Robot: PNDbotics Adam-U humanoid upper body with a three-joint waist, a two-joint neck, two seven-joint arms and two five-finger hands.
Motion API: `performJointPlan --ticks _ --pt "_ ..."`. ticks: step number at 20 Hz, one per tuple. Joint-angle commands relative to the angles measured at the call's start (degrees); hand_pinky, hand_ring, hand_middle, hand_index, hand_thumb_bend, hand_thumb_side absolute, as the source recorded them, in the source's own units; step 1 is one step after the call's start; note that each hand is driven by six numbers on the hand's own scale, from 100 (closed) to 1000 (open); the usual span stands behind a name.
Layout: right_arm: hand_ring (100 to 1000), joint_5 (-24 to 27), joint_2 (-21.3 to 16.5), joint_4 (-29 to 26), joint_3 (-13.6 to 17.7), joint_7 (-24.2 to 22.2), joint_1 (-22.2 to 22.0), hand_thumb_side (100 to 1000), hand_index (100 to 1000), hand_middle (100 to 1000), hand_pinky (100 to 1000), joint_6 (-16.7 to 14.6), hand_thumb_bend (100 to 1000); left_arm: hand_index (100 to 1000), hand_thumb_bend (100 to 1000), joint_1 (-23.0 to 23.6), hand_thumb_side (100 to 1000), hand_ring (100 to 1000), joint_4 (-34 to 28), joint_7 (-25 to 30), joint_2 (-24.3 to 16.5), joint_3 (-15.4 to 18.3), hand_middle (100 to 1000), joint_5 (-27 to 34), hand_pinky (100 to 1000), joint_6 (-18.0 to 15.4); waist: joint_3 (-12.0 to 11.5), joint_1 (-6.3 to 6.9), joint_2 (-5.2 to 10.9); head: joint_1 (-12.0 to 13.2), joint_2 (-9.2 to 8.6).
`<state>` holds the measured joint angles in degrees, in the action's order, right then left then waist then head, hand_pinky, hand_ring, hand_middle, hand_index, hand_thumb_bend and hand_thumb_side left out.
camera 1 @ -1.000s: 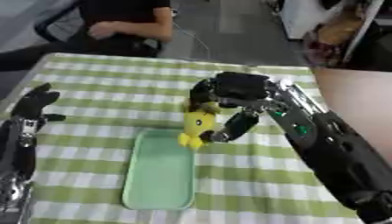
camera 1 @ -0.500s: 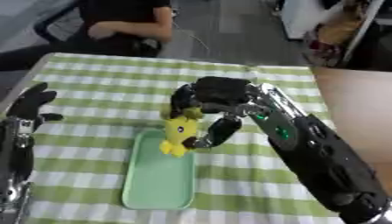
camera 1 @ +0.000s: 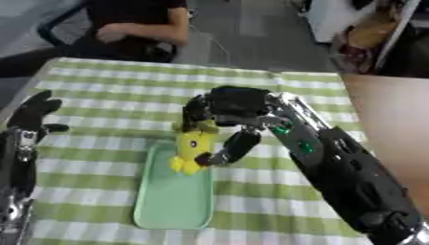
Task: Pick up objects on the table and place them in the box.
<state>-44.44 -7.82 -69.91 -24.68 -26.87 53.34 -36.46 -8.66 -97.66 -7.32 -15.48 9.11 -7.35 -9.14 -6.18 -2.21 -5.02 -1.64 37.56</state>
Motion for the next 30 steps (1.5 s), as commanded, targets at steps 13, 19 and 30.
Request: performJointPlan --ticks 13,19,30 --pt "173 3.56 0.3 -4.4 -1.26 -2.88 0.15 347 345 257 100 -0.83 132 766 679 -1.02 1000 837 -1.95 0.01 -0.77 -0.22 897 -0.57 619 0.08 -0.09 0.27 0.49 -0.8 -0.52" --pt "394 3.89 0.29 -4.4 -1.31 -3.4 -0.07 511 497 454 136 -1.88 460 766 679 -1.11 1000 837 -2.0 0.03 -0.75 -0.28 896 -0.58 619 0.09 -0.07 0.26 0.5 -0.69 -0.57" --pt "432 4.03 0.02 -4.42 -1.06 -3.63 -0.13 519 506 475 173 -1.96 453 765 681 -1.12 1000 838 -2.02 0.01 -0.73 -0.35 896 -0.53 617 0.08 0.04 0.25 0.51 -0.59 -0.57"
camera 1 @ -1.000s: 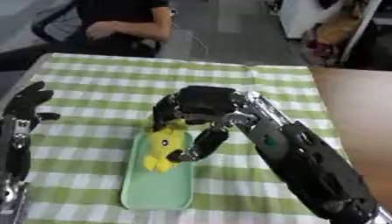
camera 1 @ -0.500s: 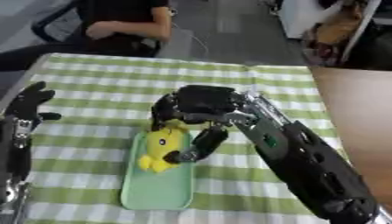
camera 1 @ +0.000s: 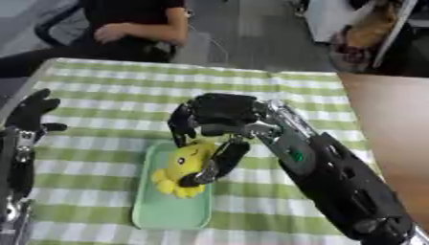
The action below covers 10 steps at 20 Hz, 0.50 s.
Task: Pick up objects on the table and place them in the box.
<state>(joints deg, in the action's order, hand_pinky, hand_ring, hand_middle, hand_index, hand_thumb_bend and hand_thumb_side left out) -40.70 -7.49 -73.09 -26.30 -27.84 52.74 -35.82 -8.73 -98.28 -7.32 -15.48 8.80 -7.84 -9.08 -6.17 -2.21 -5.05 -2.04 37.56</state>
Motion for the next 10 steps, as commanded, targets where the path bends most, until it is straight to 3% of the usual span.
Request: performJointPlan --ticks 1,8,9,10 --pt "432 0.28 -0.32 -1.26 0.57 -2.64 0.47 519 506 476 174 -2.58 451 765 681 -1.05 1000 838 -1.4 0.01 -0.73 -0.04 897 -0.05 617 0.02 0.04 0.25 0.55 -0.17 -0.58" --pt "447 -0.07 -0.29 -1.27 0.65 -2.35 0.5 529 541 499 192 -2.22 447 765 682 -1.12 1000 839 -1.43 -0.02 -0.71 -0.06 896 -0.16 617 0.05 -0.02 0.23 0.52 -0.13 -0.58" --pt "479 -0.18 -0.26 -1.24 0.65 -2.34 0.56 549 611 570 231 -2.18 474 765 683 -1.15 1000 839 -1.47 -0.02 -0.71 -0.07 896 -0.2 617 0.05 -0.07 0.23 0.51 -0.15 -0.61" --pt "491 -0.37 -0.2 -1.11 0.69 -2.38 0.67 553 620 585 246 -2.11 484 765 683 -1.23 1000 839 -1.55 0.03 -0.69 -0.13 896 -0.23 617 0.03 -0.18 0.24 0.46 -0.21 -0.66"
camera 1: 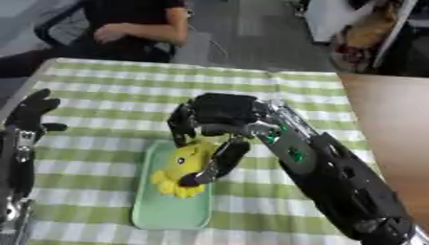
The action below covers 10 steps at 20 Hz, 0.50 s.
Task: Pick up objects on the table and place them in the box.
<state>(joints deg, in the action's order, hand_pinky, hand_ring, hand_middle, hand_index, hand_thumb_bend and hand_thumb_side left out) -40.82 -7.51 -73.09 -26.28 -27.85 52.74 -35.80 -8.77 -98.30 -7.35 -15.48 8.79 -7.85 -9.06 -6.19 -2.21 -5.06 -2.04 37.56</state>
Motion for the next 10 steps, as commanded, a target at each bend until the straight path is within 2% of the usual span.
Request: performJointPlan --ticks 1,2,3,4,5,7,10 --pt "528 -0.49 -0.09 -0.89 0.76 -2.41 0.79 565 692 654 280 -2.02 514 765 682 -1.28 1000 839 -1.58 0.12 -0.66 -0.2 896 -0.23 617 0.01 -0.3 0.25 0.41 -0.3 -0.73" --pt "528 -0.88 0.06 -0.52 0.89 -2.54 0.92 565 692 654 280 -1.88 514 765 682 -1.39 1000 839 -1.61 0.19 -0.61 -0.28 896 -0.23 617 0.01 -0.44 0.28 0.34 -0.39 -0.81" --pt "568 -1.28 0.21 -0.13 1.03 -2.67 1.02 574 737 725 315 -1.78 562 765 681 -1.5 1000 839 -1.65 0.25 -0.56 -0.34 896 -0.21 617 0.0 -0.59 0.3 0.27 -0.5 -0.89" --pt "568 -1.78 0.39 0.41 1.19 -2.86 1.12 574 737 725 315 -1.67 562 765 681 -1.64 1000 839 -1.7 0.31 -0.51 -0.41 896 -0.17 617 -0.02 -0.78 0.32 0.2 -0.64 -0.97" --pt "605 -2.26 0.58 0.99 1.32 -3.1 1.18 581 770 773 352 -1.62 618 765 681 -1.77 1000 839 -1.76 0.36 -0.47 -0.48 896 -0.1 617 -0.05 -0.95 0.32 0.13 -0.73 -1.06" --pt "624 -3.34 0.99 2.23 1.6 -3.63 1.32 583 803 803 370 -1.66 654 765 682 -2.03 1000 840 -1.88 0.5 -0.41 -0.63 896 0.02 617 -0.11 -1.28 0.31 0.0 -0.84 -1.21" --pt "657 -4.97 1.47 3.88 2.18 -3.98 1.45 591 838 841 402 -1.71 660 766 683 -2.39 1000 840 -2.17 0.68 -0.36 -0.78 896 -0.02 617 -0.16 -1.68 0.29 -0.18 -0.89 -1.36"
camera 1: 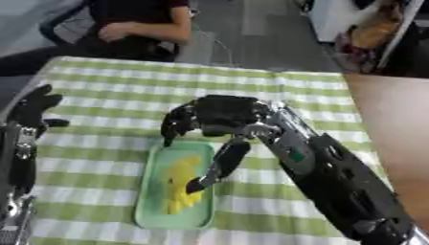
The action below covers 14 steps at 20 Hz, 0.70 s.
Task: Pick up objects on the table and place them in the box.
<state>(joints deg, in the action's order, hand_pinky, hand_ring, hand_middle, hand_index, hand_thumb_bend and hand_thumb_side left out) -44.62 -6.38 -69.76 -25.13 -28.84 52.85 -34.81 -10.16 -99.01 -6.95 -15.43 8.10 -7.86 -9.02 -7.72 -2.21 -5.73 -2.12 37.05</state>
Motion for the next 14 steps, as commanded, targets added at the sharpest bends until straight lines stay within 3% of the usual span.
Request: performJointPlan --ticks 1,14 --pt "664 -1.66 0.43 0.98 1.2 -2.96 1.37 591 848 849 409 -2.76 661 766 684 -1.07 1000 840 -1.56 0.32 -0.39 -0.12 895 -0.09 617 -0.18 -0.23 0.28 0.45 -0.82 -0.88" --pt "680 -4.26 0.12 2.92 1.87 -1.99 1.01 583 850 860 424 -2.97 662 765 687 -1.13 1000 841 -2.33 0.32 -0.4 -0.2 895 -0.44 616 0.12 -0.22 0.33 0.41 -0.69 -0.95"
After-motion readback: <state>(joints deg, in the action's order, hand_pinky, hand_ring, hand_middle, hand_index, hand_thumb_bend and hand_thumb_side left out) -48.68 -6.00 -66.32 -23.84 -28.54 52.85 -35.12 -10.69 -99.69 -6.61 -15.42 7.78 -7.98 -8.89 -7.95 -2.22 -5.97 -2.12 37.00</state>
